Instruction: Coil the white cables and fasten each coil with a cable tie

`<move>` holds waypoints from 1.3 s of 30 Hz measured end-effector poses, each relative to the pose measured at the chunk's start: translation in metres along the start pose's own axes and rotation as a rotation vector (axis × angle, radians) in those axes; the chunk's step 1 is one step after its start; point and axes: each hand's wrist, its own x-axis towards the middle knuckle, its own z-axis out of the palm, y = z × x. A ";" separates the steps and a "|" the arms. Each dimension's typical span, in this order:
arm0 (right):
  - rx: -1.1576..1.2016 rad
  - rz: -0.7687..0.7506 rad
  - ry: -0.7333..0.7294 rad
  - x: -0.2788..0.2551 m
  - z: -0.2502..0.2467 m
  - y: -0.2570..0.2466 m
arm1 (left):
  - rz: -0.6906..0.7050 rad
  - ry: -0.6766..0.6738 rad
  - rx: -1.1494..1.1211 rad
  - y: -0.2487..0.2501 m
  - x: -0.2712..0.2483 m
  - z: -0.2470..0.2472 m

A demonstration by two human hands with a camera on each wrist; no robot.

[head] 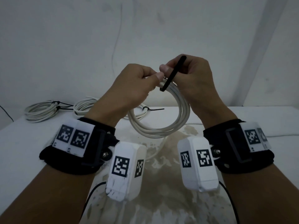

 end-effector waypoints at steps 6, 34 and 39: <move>-0.059 0.064 -0.074 -0.001 0.001 0.007 | -0.073 0.006 0.020 -0.005 -0.001 0.003; -0.551 -0.143 -0.076 -0.005 0.014 -0.010 | -0.231 0.253 0.047 -0.014 0.002 -0.005; -0.637 -0.104 -0.117 -0.007 0.016 -0.013 | -0.250 0.245 0.064 -0.016 0.003 -0.002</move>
